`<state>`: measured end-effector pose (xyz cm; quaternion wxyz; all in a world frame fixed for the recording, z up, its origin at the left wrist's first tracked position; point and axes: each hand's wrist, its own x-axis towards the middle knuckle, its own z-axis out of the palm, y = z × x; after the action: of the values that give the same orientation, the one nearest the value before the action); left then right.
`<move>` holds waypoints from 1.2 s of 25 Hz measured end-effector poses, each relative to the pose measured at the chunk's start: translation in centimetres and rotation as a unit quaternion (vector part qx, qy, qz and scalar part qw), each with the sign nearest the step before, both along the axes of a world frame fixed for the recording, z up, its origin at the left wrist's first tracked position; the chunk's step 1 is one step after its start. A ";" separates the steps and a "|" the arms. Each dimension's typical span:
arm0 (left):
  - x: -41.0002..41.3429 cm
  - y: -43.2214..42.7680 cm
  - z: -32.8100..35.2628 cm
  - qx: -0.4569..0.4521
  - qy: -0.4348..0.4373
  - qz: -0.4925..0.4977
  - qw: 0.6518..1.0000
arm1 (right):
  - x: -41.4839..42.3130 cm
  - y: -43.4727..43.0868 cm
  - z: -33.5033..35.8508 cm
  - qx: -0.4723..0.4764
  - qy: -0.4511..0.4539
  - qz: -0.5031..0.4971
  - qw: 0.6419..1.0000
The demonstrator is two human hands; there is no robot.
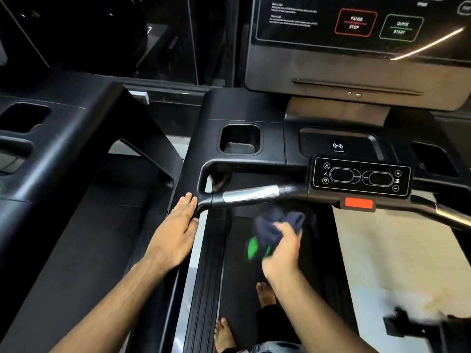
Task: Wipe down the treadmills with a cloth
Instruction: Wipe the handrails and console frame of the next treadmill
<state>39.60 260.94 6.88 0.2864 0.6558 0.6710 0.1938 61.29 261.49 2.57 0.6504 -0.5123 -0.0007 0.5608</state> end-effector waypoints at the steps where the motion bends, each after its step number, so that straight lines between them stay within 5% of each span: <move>1: 0.0 0.0 0.0 -0.002 -0.002 -0.003 1.000 | -0.2 1.4 0.3 0.014 0.042 -0.026 0.999; 4: 0.2 -0.1 0.2 -0.003 -0.009 -0.007 1.000 | -0.4 5.4 1.3 0.087 0.105 -0.061 0.989; 10: 0.0 0.1 0.2 -0.010 -0.015 -0.010 1.000 | -6.7 2.1 2.1 0.028 0.039 0.016 0.999; 13: -0.2 0.1 0.2 -0.021 -0.024 -0.021 0.999 | -5.9 3.9 2.0 0.016 0.051 -0.056 0.997; 18: -0.7 -0.1 0.1 -0.022 -0.032 -0.027 0.999 | -9.8 1.6 0.7 -0.004 0.046 0.091 0.995; 21: -0.6 -0.7 0.4 -0.034 -0.061 -0.020 0.997 | -9.1 3.6 0.8 0.007 0.093 -0.016 0.996; 24: -1.1 -0.9 0.3 -0.035 -0.075 -0.012 0.997 | -11.3 2.1 0.9 -0.023 0.048 0.116 0.992; 26: -1.1 -1.0 0.3 -0.033 -0.081 -0.007 0.996 | -10.9 0.5 0.1 -0.029 -0.058 0.222 0.973; 28: -0.9 -1.4 0.2 -0.032 -0.088 0.001 0.996 | -9.5 -0.3 0.0 -0.022 -0.226 0.383 0.896; 30: -1.0 -1.9 0.1 -0.043 -0.086 0.005 0.995 | -9.0 -1.6 0.3 -0.022 -0.287 0.481 0.828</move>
<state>38.59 259.02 6.99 0.3704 0.6206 0.6545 0.2219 52.28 259.87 2.87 0.2572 -0.5988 -0.4217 0.6305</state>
